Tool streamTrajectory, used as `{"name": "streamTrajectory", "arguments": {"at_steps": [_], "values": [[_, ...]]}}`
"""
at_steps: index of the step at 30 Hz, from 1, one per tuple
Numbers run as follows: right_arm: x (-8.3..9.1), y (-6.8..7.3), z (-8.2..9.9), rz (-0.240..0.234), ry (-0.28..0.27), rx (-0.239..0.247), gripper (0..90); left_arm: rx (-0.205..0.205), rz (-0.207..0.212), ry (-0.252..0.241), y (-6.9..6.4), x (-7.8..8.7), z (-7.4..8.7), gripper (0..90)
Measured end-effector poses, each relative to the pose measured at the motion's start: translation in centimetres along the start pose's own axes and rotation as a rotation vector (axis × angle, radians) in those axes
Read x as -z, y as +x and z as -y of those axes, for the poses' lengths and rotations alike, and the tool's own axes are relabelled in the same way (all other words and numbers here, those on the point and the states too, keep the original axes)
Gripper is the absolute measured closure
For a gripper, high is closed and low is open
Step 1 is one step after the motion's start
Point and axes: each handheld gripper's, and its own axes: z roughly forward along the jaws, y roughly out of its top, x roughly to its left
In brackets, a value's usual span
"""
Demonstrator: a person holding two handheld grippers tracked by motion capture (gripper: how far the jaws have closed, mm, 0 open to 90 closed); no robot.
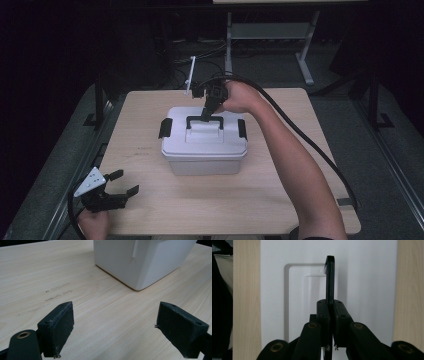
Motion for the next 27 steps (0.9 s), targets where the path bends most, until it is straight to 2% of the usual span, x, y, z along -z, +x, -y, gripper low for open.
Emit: {"name": "streamTrajectory", "arguments": {"at_steps": [18,27], "values": [[-0.87,-0.4,-0.14,-0.025,-0.001,-0.001,84.6,0.011,0.0,-0.005,0.09,-0.01,-0.01,13.6],[-0.75,-0.46,0.54,-0.032,-0.035,-0.021,80.6,0.011,-0.001,-0.009,0.02,-0.02,-0.05,13.5]]}}
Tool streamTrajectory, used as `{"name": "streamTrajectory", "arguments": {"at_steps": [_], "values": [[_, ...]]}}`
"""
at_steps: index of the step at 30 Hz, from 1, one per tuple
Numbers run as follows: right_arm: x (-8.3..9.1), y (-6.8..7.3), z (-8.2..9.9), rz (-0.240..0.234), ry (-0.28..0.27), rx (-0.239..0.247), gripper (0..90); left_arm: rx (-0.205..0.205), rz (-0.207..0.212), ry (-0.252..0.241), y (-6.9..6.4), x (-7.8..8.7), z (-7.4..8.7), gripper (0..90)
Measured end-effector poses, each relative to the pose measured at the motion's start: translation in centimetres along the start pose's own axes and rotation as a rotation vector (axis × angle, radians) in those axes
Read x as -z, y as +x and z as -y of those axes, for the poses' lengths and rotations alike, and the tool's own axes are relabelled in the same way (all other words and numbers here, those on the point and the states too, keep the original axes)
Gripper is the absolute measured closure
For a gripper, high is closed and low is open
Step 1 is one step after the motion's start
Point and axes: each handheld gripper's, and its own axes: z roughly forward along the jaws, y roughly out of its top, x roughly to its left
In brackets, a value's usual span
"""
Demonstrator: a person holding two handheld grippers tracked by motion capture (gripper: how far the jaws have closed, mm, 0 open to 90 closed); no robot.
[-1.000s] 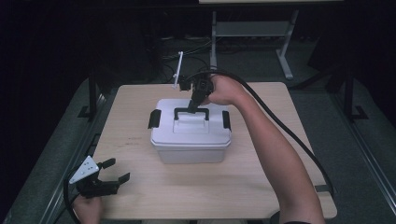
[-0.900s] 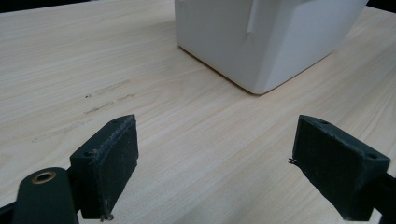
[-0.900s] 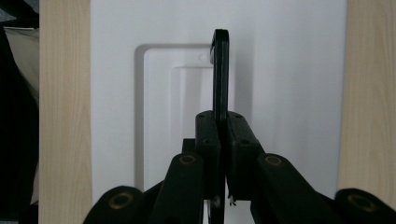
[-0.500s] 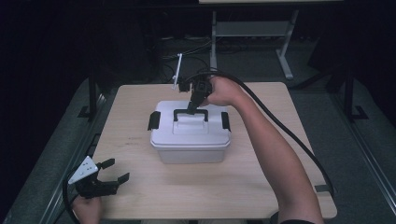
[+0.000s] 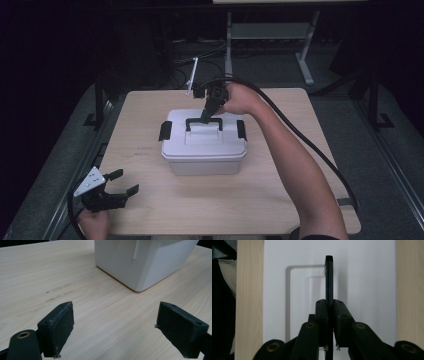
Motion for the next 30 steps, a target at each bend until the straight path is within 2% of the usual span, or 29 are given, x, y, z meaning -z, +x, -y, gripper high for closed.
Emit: {"name": "streamTrajectory", "arguments": {"at_steps": [11,30], "values": [[1.1,0.5,2.0,0.028,-0.018,-0.038,71.6,-0.007,0.004,0.01,-0.2,-0.3,0.0,13.6],[3.4,2.1,5.8,0.065,-0.07,-0.079,71.1,-0.011,0.004,0.014,-0.3,-0.3,0.0,13.6]]}}
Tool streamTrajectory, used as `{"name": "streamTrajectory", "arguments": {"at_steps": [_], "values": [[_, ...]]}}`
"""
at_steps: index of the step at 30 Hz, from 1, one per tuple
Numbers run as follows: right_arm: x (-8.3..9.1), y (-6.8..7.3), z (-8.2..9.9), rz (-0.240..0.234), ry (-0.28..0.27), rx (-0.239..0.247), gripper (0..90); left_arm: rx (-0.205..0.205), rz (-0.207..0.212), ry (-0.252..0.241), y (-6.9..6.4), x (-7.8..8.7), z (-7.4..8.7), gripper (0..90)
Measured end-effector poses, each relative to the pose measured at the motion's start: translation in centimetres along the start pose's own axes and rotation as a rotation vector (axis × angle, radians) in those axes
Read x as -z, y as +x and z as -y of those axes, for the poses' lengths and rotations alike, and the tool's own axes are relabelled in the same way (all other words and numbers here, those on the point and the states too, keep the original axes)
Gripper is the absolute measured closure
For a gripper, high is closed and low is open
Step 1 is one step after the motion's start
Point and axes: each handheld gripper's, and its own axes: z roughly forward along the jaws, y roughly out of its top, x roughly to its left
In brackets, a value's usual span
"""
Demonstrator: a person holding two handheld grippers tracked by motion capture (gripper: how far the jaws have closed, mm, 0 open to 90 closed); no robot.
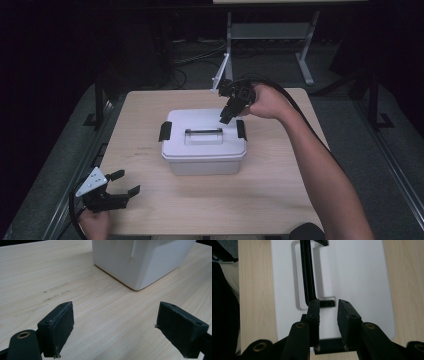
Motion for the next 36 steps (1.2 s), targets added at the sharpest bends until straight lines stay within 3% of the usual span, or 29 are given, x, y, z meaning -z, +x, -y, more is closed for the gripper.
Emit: {"name": "streamTrajectory", "arguments": {"at_steps": [17,36], "values": [[1.1,0.7,5.4,0.021,-0.014,-0.085,67.1,0.001,-0.002,0.004,0.0,-0.1,0.0,13.6],[0.3,0.8,9.1,0.053,-0.036,-0.177,47.2,0.006,-0.002,0.001,0.0,0.1,0.2,13.5]]}}
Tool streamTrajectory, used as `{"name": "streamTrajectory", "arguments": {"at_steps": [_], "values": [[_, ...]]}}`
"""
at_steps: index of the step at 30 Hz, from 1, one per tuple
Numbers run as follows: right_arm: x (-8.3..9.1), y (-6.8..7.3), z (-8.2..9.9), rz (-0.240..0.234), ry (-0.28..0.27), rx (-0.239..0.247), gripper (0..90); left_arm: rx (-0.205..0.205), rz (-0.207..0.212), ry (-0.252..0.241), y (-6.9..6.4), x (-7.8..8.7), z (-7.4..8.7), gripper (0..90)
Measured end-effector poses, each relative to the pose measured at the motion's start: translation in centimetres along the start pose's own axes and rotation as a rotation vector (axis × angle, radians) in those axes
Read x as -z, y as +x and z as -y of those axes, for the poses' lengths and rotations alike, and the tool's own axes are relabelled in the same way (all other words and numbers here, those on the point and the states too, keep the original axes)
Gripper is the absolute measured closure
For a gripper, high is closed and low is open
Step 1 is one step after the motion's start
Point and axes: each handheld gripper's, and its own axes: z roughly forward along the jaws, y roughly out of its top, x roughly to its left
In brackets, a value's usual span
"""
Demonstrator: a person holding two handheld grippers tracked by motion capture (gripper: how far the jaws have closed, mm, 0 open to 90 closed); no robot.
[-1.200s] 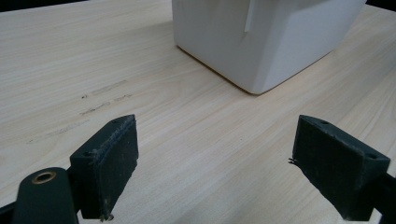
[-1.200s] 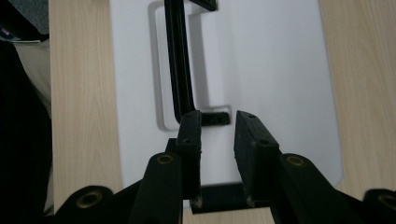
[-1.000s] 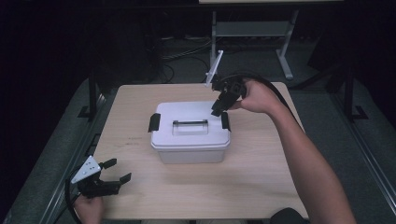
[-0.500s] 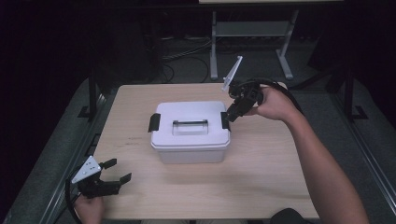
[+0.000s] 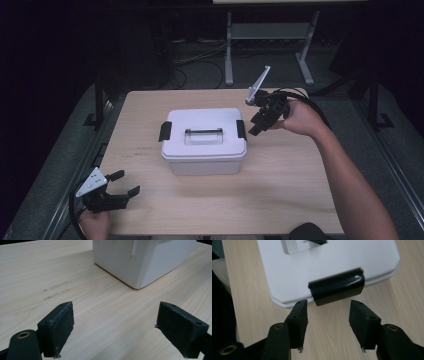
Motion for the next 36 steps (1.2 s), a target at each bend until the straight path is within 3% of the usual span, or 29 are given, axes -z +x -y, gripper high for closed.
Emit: {"name": "streamTrajectory", "arguments": {"at_steps": [24,36], "values": [[-1.2,-0.3,3.7,0.001,0.012,-0.073,39.6,0.001,-0.008,-0.001,0.2,0.2,0.1,13.6],[-2.0,0.0,6.6,-0.009,0.003,-0.104,37.9,0.002,-0.01,0.001,0.2,0.2,0.1,13.6]]}}
